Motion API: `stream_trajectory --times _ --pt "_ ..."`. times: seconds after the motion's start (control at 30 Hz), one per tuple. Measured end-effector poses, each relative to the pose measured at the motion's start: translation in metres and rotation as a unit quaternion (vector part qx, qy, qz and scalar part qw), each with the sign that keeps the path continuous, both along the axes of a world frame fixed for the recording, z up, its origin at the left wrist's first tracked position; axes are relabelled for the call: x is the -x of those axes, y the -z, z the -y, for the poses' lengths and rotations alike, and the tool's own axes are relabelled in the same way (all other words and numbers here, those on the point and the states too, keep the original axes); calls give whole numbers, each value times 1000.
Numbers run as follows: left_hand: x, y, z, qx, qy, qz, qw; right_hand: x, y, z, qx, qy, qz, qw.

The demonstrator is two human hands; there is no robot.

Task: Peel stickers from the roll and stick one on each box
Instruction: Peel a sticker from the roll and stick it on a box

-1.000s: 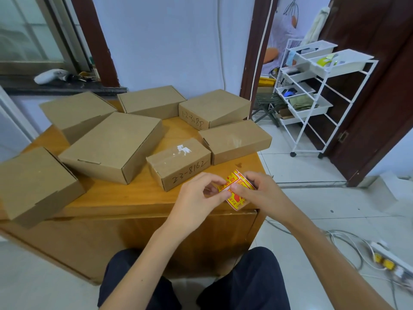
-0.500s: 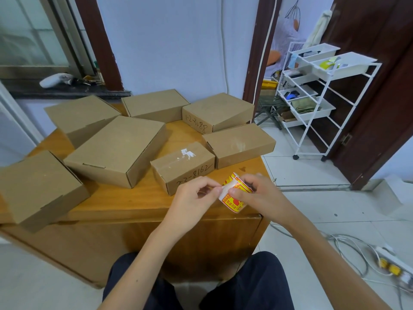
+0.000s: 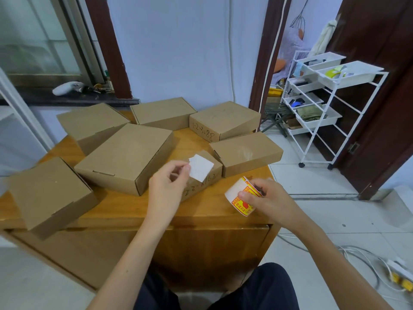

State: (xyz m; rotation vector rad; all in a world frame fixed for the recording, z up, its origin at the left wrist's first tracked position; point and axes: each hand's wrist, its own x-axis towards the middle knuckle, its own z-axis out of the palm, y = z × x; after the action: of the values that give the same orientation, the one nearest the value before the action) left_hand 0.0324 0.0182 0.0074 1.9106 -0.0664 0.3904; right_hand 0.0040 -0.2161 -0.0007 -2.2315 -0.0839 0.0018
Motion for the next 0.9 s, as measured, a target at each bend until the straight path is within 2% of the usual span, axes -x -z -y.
stream_trajectory --times 0.17,0.47,0.67,0.9 --pt "-18 -6 -13 -19 -32 34 999 -4 1 -3 6 -5 -2 1000" --pt "-37 3 -9 -137 -35 112 984 -9 -1 -9 24 -4 -12 1000" --pt "-39 18 -10 -274 -5 102 956 -12 -1 -10 25 -10 -17 999" --pt "-35 18 -9 -348 7 76 935 -14 -1 -13 22 -8 -22 999"
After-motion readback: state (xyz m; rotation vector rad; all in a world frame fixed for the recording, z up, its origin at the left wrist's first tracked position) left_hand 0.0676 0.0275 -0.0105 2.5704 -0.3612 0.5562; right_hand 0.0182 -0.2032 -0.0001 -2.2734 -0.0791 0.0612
